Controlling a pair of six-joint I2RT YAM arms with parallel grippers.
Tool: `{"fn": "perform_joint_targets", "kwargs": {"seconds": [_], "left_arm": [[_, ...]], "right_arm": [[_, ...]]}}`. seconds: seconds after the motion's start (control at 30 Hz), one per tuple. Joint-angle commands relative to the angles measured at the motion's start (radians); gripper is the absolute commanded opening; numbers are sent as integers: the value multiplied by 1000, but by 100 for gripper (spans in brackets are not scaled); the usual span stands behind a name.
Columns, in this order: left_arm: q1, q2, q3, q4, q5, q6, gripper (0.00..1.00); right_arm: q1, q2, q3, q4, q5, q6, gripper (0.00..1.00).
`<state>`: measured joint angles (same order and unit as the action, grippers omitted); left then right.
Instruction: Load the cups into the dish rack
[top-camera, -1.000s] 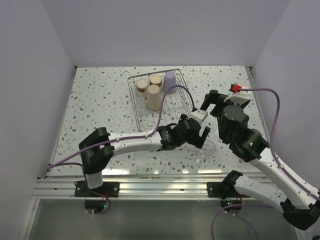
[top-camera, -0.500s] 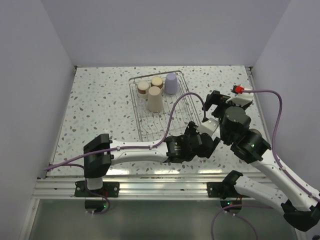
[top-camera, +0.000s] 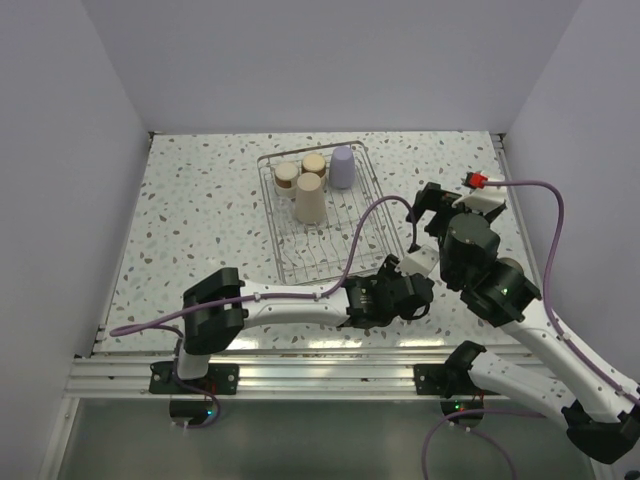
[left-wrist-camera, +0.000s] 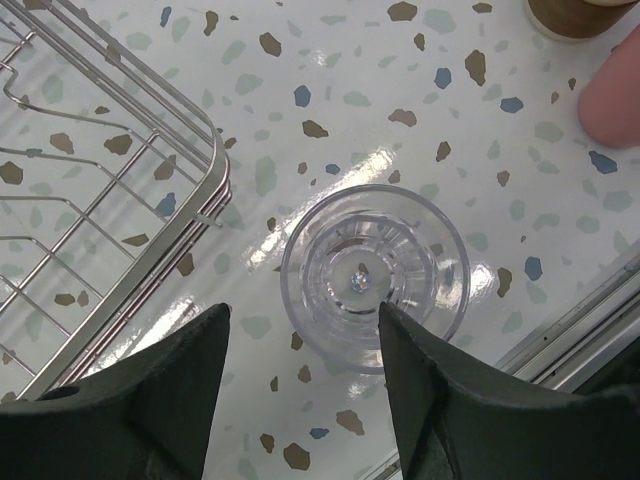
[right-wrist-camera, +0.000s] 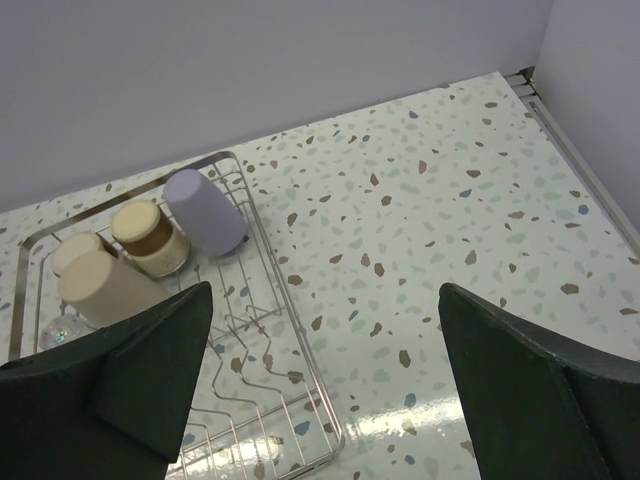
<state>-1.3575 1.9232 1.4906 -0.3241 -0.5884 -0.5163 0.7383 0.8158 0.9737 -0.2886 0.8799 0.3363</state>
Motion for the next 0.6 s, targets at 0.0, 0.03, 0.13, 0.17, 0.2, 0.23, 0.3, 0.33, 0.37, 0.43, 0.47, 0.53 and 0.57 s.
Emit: {"fn": "perform_joint_targets", "kwargs": {"seconds": [0.0,0.03,0.13,0.17,0.2,0.23,0.3,0.33,0.37,0.43,0.47,0.53,0.57], "left_arm": [[0,33,46,-4,28,-27,64],[0,39,46,-3,32,-27,63],[0,63,59,-6,44,-33,60],[0,68,63,-9,45,-34,60],[0,79,66,-10,48,-37,59],[0,82,74,-15,47,-39,58],[0,94,76,-21,47,-41,57],[1,97,76,-21,47,-41,56],[1,99,76,-20,50,-42,55],[3,106,79,-20,52,-45,52],[8,109,77,-20,53,-47,49],[11,115,79,-18,59,-48,44],[17,120,79,-18,70,-48,39]], "right_arm": [[4,-21,0,22,11,13,98],[4,-21,0,19,11,12,98],[4,-21,0,17,13,10,98],[4,-21,0,17,14,10,98],[3,-23,-1,16,16,9,98],[4,-24,-3,16,17,9,98],[4,-26,-4,16,17,6,98],[3,-27,-4,16,19,6,98],[3,-29,-6,17,21,4,98],[3,-29,-7,17,21,6,98],[3,-27,-7,19,21,4,98],[3,-26,-9,20,19,6,98],[3,-24,-9,20,21,4,98]]}}
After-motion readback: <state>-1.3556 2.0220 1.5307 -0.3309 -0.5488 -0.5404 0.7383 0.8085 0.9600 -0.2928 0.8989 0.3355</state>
